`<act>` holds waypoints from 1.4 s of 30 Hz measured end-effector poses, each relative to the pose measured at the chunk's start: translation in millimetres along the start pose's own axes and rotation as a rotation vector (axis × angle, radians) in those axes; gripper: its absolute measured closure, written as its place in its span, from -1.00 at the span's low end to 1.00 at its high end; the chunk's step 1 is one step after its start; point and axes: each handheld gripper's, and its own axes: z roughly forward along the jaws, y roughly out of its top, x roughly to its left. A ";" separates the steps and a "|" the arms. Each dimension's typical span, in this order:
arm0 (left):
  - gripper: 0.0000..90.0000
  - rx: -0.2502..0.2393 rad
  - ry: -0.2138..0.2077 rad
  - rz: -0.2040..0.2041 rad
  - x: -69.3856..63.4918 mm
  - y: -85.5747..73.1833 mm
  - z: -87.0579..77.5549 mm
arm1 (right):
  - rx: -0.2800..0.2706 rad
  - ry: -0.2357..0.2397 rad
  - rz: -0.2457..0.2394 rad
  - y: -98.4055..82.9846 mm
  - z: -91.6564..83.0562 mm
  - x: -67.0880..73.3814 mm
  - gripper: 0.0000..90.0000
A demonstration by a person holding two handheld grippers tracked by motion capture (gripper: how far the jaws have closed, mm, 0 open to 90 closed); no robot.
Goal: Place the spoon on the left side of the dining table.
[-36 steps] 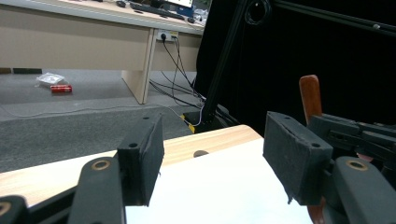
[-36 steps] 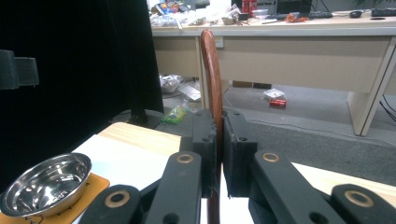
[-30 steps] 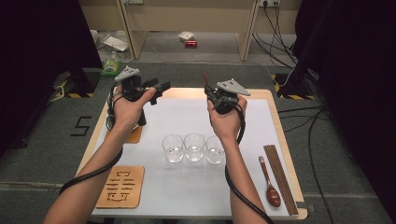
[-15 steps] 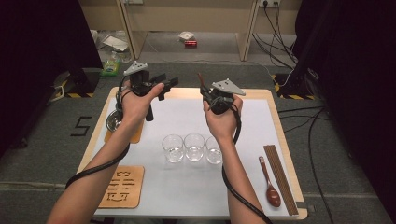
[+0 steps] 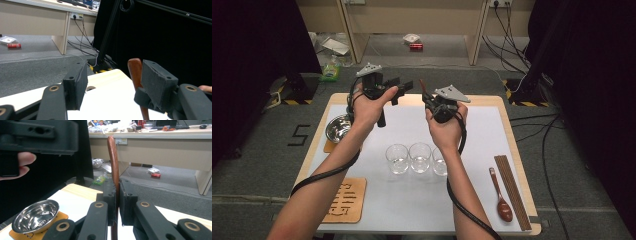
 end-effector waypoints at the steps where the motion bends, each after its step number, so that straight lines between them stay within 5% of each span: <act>1: -0.16 0.001 -0.002 -0.001 -0.8 0.8 1.8 | 0.000 0.001 0.000 0.1 0.1 0.4 0.89; 13: -0.09 0.022 -0.018 -0.020 -6.7 3.1 16.8 | 0.000 0.009 -0.001 0.5 0.4 3.6 0.89; 27: 0.25 0.035 -0.080 -0.119 -4.9 -2.6 29.5 | -0.002 0.015 -0.010 1.5 0.8 6.0 0.89; 34: 0.58 0.035 -0.109 -0.100 -7.5 -2.8 28.0 | -0.002 0.021 -0.013 0.9 1.1 6.2 0.89; 42: 0.64 0.032 -0.120 -0.080 -9.9 -3.5 24.6 | 0.001 0.033 -0.014 0.4 1.5 6.4 0.87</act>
